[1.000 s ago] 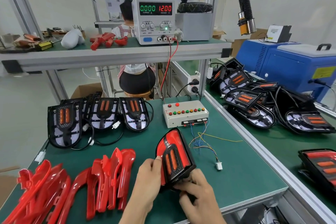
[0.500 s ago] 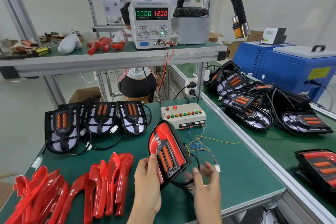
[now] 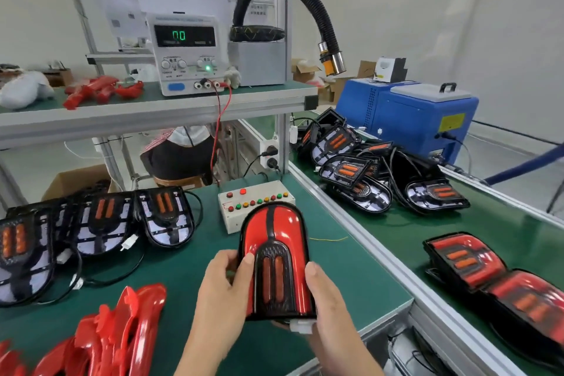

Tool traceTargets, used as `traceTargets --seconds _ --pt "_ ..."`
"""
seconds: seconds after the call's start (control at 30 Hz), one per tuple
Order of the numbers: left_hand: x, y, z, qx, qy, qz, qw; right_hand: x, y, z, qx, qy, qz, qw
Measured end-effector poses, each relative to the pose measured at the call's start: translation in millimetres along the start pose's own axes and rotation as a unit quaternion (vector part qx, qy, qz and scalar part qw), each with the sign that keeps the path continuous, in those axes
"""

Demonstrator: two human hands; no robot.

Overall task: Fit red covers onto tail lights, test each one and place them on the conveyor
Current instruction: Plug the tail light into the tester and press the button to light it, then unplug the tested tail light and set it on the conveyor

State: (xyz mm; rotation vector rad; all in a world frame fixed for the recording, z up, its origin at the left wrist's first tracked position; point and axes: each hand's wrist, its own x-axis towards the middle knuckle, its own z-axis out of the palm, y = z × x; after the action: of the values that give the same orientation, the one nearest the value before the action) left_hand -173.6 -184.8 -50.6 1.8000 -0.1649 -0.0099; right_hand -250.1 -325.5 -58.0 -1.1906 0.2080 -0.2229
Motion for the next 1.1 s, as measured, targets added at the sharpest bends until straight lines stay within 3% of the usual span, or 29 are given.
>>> traceTargets --seconds 0.27,0.47,0.6,0.83,1.1 --pt "-7 48 94 -0.078 -0.156 0.034 0.984 -31 -30 -71 -0.025 0.188 -0.043 0.981" --pt "-37 59 197 -0.153 -0.327 0.010 0.932 -83 -68 -150 0.046 0.307 -0.109 0.944" --pt "-77 74 267 -0.180 -0.411 -0.018 0.894 -123 -89 -199 0.031 0.408 -0.125 0.904" --pt "-158 93 355 -0.085 -0.530 -0.049 0.842 -184 -95 -276 0.053 0.548 -0.112 0.827" --pt "-182 87 375 0.015 -0.562 -0.064 0.825 -194 -79 -319 0.032 0.598 -0.012 0.801"
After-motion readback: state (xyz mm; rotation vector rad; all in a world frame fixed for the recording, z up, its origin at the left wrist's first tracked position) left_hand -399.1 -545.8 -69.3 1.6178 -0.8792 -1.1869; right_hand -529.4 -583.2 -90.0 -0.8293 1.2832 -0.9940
